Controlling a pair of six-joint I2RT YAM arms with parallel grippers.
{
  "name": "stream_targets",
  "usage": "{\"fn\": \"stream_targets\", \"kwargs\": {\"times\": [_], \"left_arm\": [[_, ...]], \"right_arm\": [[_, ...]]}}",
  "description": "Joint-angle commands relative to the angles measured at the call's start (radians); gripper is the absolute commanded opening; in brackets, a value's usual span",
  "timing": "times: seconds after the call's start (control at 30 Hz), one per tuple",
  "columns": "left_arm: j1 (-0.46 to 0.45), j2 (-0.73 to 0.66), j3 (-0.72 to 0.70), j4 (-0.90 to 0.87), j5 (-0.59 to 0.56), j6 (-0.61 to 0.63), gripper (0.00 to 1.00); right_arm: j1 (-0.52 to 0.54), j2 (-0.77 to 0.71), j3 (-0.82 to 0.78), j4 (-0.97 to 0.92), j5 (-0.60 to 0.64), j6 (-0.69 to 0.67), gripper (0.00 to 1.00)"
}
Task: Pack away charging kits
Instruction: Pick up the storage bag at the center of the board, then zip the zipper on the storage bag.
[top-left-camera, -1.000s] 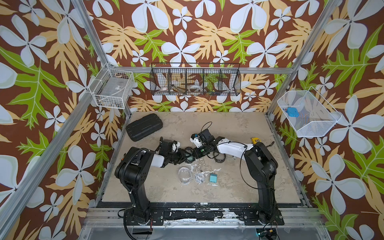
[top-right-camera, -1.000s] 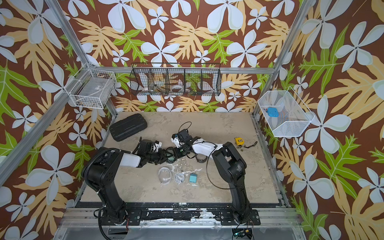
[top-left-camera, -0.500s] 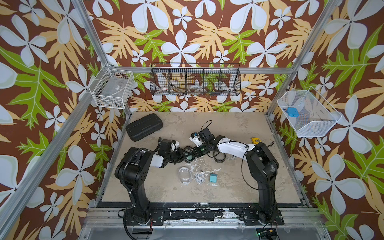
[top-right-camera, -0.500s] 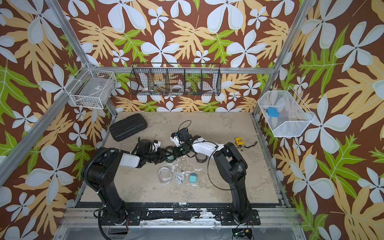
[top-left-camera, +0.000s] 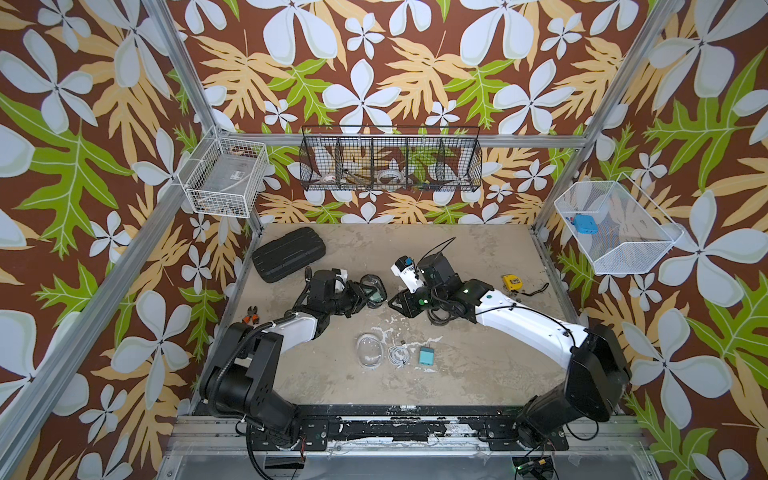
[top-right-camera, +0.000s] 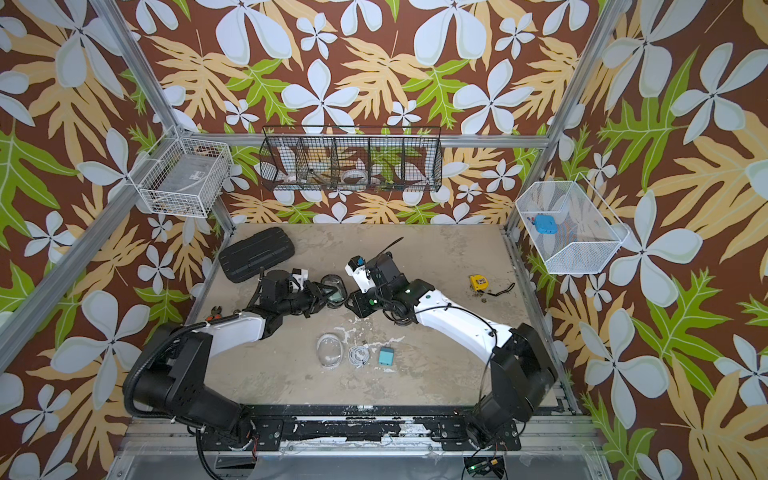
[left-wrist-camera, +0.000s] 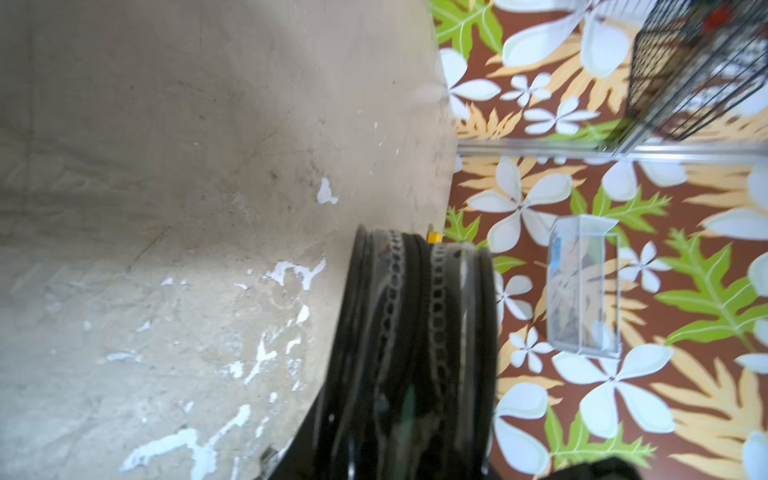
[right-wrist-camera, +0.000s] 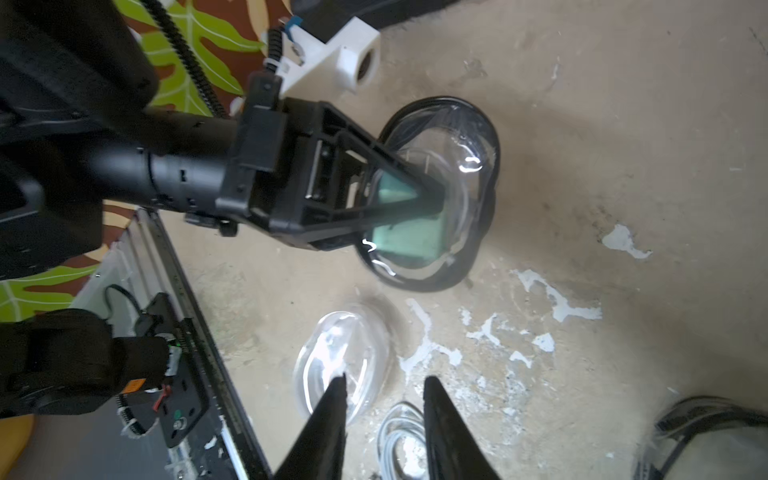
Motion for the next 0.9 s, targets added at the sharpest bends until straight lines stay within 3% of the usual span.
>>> {"fn": "stream_targets", "kwargs": {"times": [0.0, 0.23, 0.87], "left_arm": [[-0.017, -0.065, 0.024, -0.057, -0.075, -0.167, 0.10], [-0.108, -0.128, 0.113, -0.132, -0.127, -0.290, 0.10], [-0.196, -0.160, 0.195, -0.202, -0.212, -0.337, 0.10]], "right_arm": [[0.029, -0.059, -0.017, 0.093, 0.018, 0.053, 0.36], [0.040, -0.078, -0.013, 0.190, -0.039, 0.111, 0.39], [0.044, -0.079, 0.001, 0.127, 0.133, 0.141, 0.33]]}}
